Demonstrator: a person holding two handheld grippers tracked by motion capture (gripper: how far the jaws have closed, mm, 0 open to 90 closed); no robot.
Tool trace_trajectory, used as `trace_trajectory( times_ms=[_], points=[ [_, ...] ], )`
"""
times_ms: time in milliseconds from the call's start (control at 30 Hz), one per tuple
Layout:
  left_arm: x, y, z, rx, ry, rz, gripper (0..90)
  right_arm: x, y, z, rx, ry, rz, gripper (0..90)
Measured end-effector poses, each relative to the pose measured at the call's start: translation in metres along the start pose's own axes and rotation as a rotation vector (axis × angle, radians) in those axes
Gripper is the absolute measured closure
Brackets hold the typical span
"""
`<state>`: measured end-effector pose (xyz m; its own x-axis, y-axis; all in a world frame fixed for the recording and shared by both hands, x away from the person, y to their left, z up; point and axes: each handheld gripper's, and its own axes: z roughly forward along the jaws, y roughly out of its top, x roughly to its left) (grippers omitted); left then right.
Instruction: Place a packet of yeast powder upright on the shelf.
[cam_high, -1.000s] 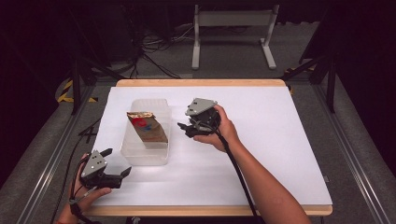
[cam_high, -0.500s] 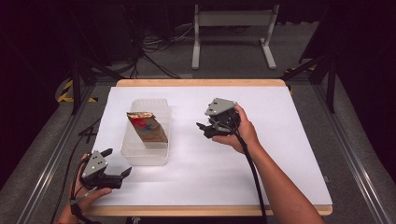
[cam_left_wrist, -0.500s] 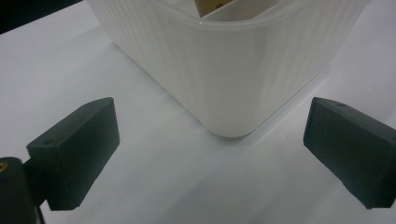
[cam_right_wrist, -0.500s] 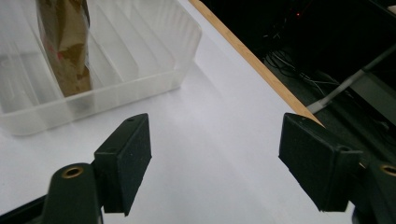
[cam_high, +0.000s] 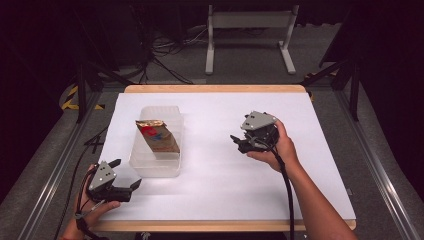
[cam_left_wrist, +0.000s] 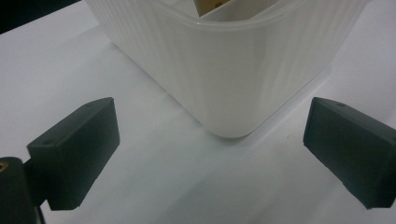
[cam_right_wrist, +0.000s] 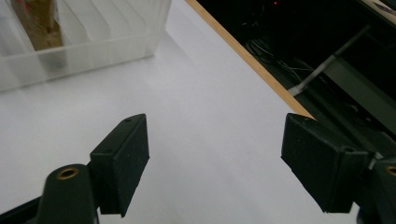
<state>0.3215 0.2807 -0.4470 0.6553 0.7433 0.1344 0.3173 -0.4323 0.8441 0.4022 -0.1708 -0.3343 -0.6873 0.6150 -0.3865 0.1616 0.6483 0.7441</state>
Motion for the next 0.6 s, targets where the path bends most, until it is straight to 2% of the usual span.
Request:
trace_trajectory(
  times_ms=[200,467,600],
  points=[
    [0.0,0.0,0.001,0.005,0.0,0.003,4.5,-0.003,-0.014,-0.012,0.008,-0.029,-0.004,23.1],
    [-0.001,0.001,0.001,0.007,0.004,0.003,4.6,-0.005,-0.042,-0.023,0.035,-0.074,0.001,23.1],
    [-0.002,0.001,0.001,0.011,0.003,0.001,4.5,-0.007,-0.058,-0.029,0.05,-0.082,0.014,22.8]
  ],
)
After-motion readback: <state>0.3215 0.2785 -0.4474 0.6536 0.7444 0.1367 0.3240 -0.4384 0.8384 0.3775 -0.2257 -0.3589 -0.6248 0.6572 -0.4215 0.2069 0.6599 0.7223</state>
